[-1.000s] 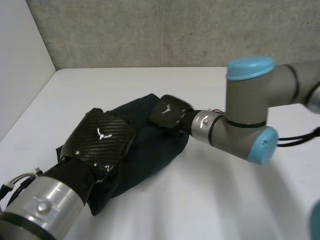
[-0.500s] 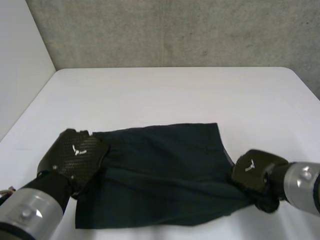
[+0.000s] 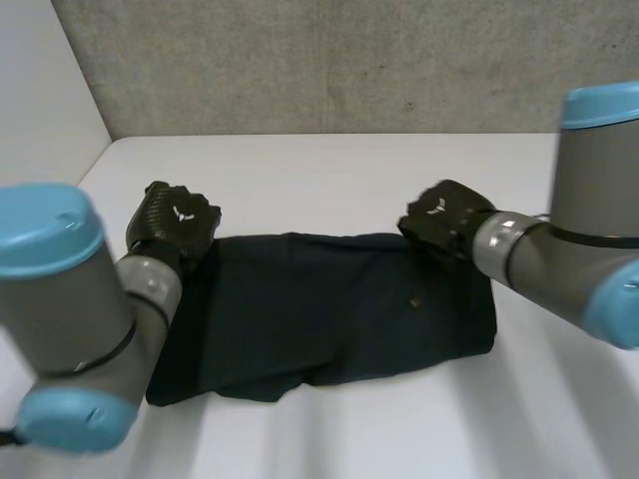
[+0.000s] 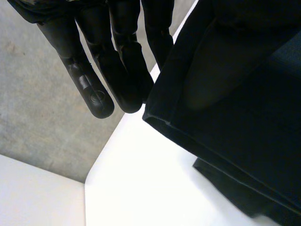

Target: Fold the shorts.

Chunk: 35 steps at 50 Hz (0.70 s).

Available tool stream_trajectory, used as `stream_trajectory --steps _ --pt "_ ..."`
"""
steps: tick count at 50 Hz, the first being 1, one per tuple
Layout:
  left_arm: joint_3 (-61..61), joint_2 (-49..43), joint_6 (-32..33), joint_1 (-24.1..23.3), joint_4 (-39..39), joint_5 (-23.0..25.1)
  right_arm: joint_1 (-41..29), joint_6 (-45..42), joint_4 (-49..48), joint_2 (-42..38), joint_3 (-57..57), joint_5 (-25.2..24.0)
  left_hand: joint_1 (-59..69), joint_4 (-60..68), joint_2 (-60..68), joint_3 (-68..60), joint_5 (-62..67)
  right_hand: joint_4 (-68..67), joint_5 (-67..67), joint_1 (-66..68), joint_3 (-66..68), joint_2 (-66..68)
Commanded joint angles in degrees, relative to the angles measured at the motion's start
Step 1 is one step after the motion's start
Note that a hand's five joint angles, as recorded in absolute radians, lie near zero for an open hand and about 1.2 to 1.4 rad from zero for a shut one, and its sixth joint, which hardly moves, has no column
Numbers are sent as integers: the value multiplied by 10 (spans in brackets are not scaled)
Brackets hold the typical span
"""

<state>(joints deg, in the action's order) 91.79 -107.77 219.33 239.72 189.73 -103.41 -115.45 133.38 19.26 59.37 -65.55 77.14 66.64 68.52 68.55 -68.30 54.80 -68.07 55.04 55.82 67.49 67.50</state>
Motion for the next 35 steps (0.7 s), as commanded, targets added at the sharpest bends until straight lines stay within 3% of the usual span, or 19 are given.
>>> stream_trajectory --steps 1,4,6,8,9,11,14,19,24,35 --pt "-142 -159 7 12 0 -35 -20 -8 -80 -153 131 3 134 115 115 -117 152 -119 150 242 125 125" --pt "-194 -212 8 16 -3 -59 -22 -15 -88 -189 154 -2 134 115 115 -117 152 -119 150 242 125 125" --pt "-223 -237 6 15 -2 -68 -23 -21 -90 -219 174 4 94 75 75 -77 112 77 -47 45 -72 -72" --pt "-234 -246 6 15 -2 -69 -23 -22 -92 -232 184 9 -94 -113 -113 110 -75 346 -316 -224 -341 -341" --pt "-244 -250 6 12 -1 -71 -24 -20 -92 -238 194 23 -360 -378 -379 376 -341 581 -550 -458 -575 -575" --pt "-246 -250 6 9 0 -73 -25 -16 -95 -236 202 43 -522 -540 -541 538 -503 581 -550 -458 -575 -575" --pt "-251 -241 3 6 5 -73 -31 3 -111 -209 202 74 -564 -583 -583 581 -546 581 -550 -458 -575 -575" --pt "-233 -190 -2 0 3 -78 -24 103 -125 -113 153 76 -566 -585 -585 582 -547 581 -550 -458 -575 -575" --pt "-133 -101 -15 6 2 -68 -18 198 -118 -4 45 48 -564 -583 -583 581 -546 581 -550 -458 -575 -575" --pt "80 1 -65 8 67 -20 51 209 -80 44 -178 -17 -559 -578 -578 576 -541 546 -516 -424 -541 -541"
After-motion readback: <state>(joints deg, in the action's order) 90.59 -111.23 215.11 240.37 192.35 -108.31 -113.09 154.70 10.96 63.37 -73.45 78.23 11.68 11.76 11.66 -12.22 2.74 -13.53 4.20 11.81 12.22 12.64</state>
